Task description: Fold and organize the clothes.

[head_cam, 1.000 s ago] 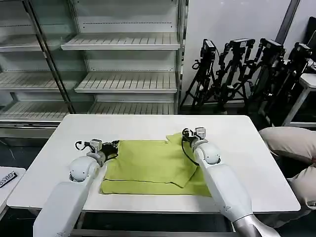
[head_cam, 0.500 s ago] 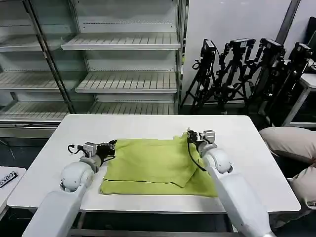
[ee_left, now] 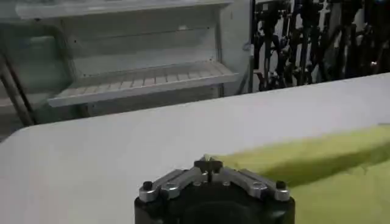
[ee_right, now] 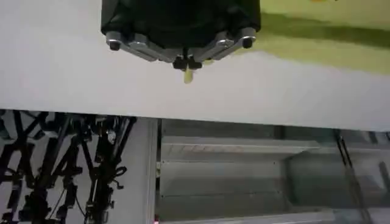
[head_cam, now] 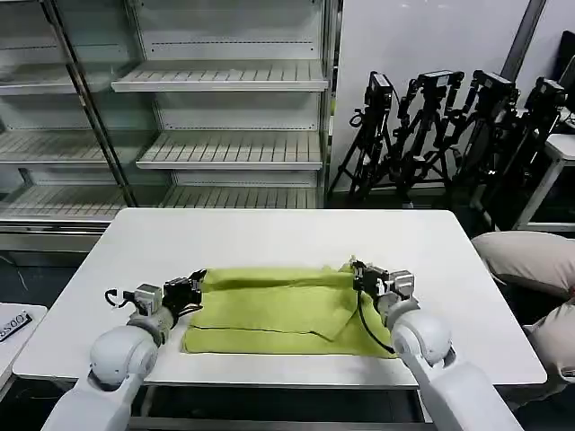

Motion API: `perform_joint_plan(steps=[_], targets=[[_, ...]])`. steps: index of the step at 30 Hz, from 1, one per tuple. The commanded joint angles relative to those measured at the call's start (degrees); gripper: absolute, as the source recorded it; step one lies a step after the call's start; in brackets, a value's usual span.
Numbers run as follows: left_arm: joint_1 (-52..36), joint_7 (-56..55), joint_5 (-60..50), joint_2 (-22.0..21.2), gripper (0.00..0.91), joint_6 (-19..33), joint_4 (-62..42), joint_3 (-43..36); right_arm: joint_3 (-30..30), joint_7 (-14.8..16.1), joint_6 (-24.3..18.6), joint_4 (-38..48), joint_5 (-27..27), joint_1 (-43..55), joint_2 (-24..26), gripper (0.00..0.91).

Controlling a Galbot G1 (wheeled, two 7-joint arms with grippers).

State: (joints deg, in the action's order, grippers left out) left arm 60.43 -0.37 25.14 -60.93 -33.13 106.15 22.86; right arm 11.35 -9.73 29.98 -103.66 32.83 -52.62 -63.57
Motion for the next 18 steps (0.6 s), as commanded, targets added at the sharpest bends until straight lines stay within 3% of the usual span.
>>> perform_joint_plan(steps=[1, 18], targets=[[9.25, -0.19, -0.53, 1.26, 0.010, 0.05, 7.95, 4.51, 1.73, -0.60, -0.18, -8.83, 0.53, -8.80, 2.93, 0.000], [11.95, 0.07, -0.60, 2.58, 0.010, 0.07, 9.52, 4.24, 3.56, 0.25, -1.20, -12.04, -1.01, -14.03, 3.21, 0.000]])
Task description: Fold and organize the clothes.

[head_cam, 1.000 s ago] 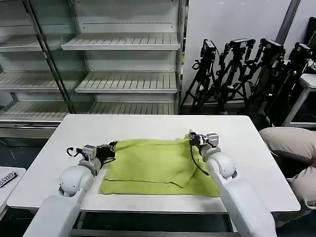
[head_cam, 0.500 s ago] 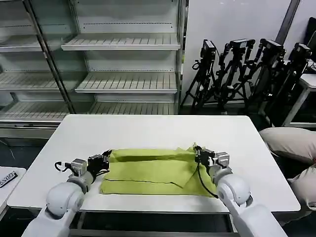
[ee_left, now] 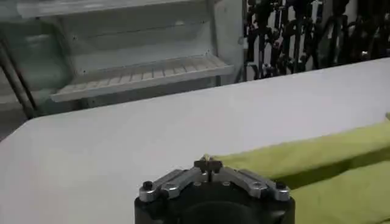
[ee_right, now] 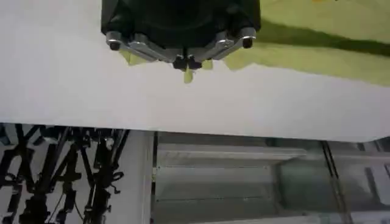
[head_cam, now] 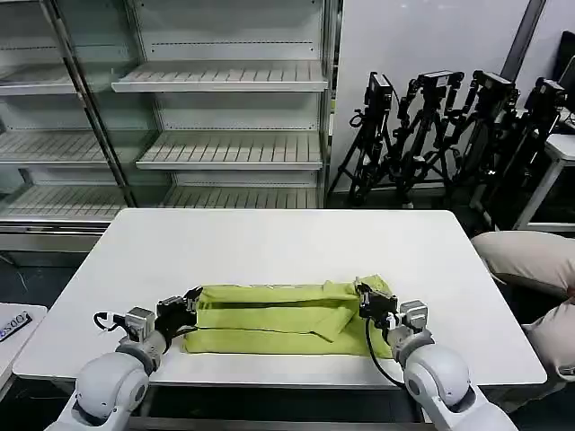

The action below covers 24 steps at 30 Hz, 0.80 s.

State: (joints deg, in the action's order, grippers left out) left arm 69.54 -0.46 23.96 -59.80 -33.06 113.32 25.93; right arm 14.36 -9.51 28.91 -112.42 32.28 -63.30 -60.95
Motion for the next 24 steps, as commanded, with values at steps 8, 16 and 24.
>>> perform_joint_plan(steps=[8, 16, 24], targets=[[4.33, 0.11, 0.96, 1.51, 0.010, -0.02, 3.24, 0.82, 1.09, 0.14, 0.46, -4.36, -0.89, -3.81, 1.54, 0.000], [4.55, -0.89, 0.52, 1.78, 0.907, -0.17, 2.41, 0.41, 1.04, 0.08, 0.92, -3.74, -2.04, -4.33, 1.49, 0.212], [5.34, -0.71, 2.10, 1.96, 0.907, -0.07, 4.74, 2.06, 2.19, 1.02, 1.43, -5.58, -2.31, -5.32, 0.95, 0.907]])
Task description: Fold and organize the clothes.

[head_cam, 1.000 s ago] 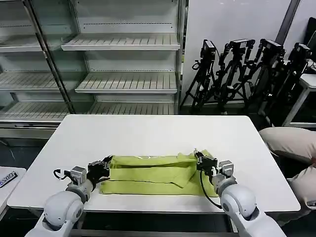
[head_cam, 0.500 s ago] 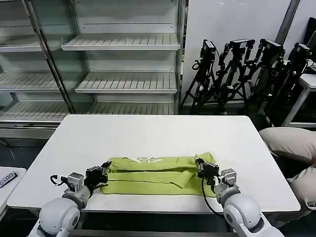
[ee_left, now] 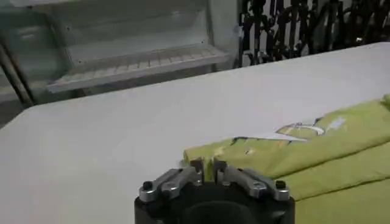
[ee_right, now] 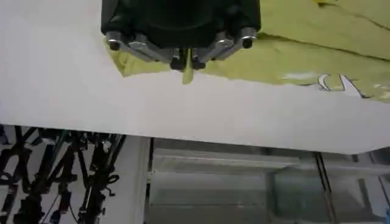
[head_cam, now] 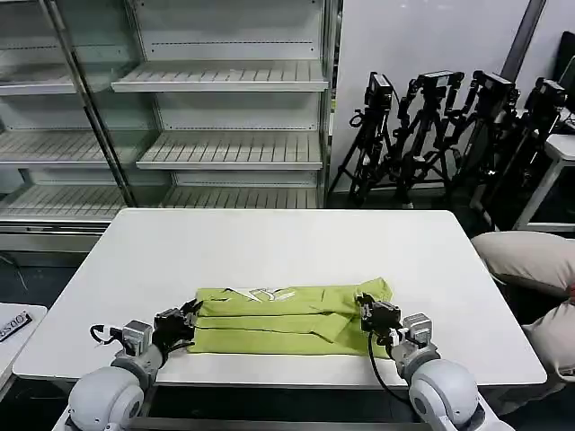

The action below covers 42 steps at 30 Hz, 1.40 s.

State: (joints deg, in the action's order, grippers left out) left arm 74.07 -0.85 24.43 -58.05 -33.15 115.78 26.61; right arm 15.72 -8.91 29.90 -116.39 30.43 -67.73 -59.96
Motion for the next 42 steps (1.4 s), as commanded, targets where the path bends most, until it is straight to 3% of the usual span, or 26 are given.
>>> perform_joint_plan(steps=[1, 6, 9, 19, 20, 21, 22, 23, 42], targets=[[0.83, -1.42, 3.93, 0.26, 0.907, 0.03, 3.64, 1.54, 1.39, 0.49, 0.46, -2.35, -0.57, -1.28, 0.10, 0.907], [0.56, -14.93, 14.33, -0.72, 0.907, -0.06, 4.59, -3.02, 3.32, 1.25, 0.77, -6.02, -1.78, -3.58, 0.59, 0.907], [0.04, -20.57, 15.15, -2.51, 0.907, -0.01, 1.98, -6.23, 3.62, 1.78, 0.65, -7.22, -2.95, -4.76, 0.89, 0.907], [-2.22, -24.86, 13.86, -3.39, 0.907, -0.03, -2.56, -10.11, 4.21, 1.83, 0.67, -7.53, -3.26, -5.45, 0.64, 0.907], [-2.17, -24.85, 13.26, -3.41, 0.736, -0.05, -2.72, -10.32, 4.21, 1.81, 0.67, -7.48, -3.25, -5.45, 0.63, 0.907], [-1.98, -24.64, 12.34, -3.38, 0.191, -0.04, -2.76, -10.52, 4.23, 1.84, 0.66, -7.42, -3.24, -5.42, 0.64, 0.907], [-1.92, -24.41, 12.10, -3.39, 0.060, -0.04, -2.74, -10.64, 4.22, 1.83, 0.67, -7.38, -3.25, -5.41, 0.64, 0.907], [-1.93, -24.46, 11.85, -3.46, 0.010, -0.02, -2.78, -10.84, 4.20, 1.79, 0.66, -7.27, -3.23, -5.33, 0.63, 0.907], [-2.21, -22.96, 7.33, -4.24, 0.010, 0.00, -2.69, -12.81, 4.11, 1.62, 0.56, -6.94, -3.55, -5.40, 0.57, 0.907]])
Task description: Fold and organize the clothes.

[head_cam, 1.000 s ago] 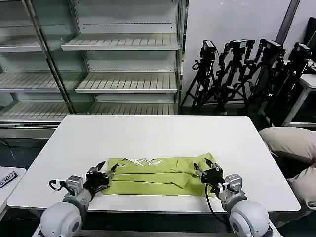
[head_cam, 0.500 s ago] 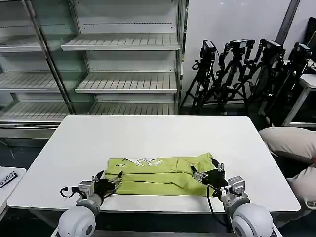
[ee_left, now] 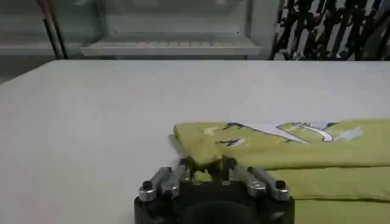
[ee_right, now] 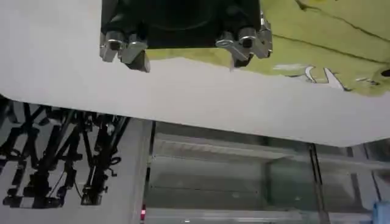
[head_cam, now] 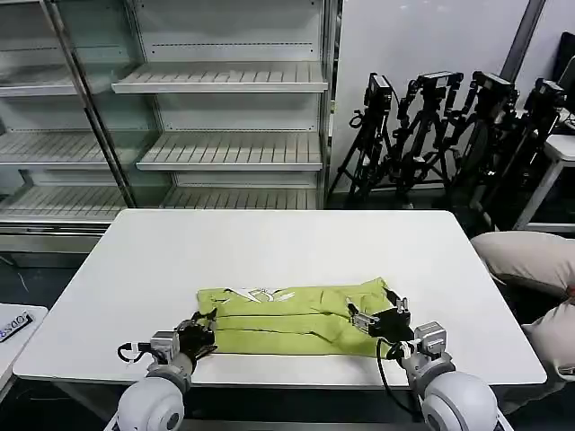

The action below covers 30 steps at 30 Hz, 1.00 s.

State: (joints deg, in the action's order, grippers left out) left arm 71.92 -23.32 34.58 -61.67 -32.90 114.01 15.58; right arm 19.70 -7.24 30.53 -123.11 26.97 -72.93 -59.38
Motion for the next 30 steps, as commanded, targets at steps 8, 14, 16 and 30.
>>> perform_joint_plan(steps=[8, 14, 16, 30], targets=[[-0.44, 3.35, -11.24, 2.39, 0.010, -0.21, -0.43, 4.27, 0.35, -0.09, -0.15, -0.02, -0.06, -0.05, 0.46, 0.907], [4.55, 12.80, -13.77, 10.30, 0.010, -0.20, 0.53, 20.73, 0.35, 0.02, -0.23, 0.04, 0.05, 0.29, 0.50, 0.907], [5.58, 15.63, -13.82, 11.62, 0.010, -0.24, 0.80, 26.58, 0.38, 0.23, -0.44, 0.23, 0.00, 0.26, 0.36, 0.907], [1.85, 19.89, -22.50, 8.75, 0.010, -0.20, 8.47, 17.98, 1.46, 0.12, -0.63, -0.32, -0.65, -0.15, 0.01, 0.907]])
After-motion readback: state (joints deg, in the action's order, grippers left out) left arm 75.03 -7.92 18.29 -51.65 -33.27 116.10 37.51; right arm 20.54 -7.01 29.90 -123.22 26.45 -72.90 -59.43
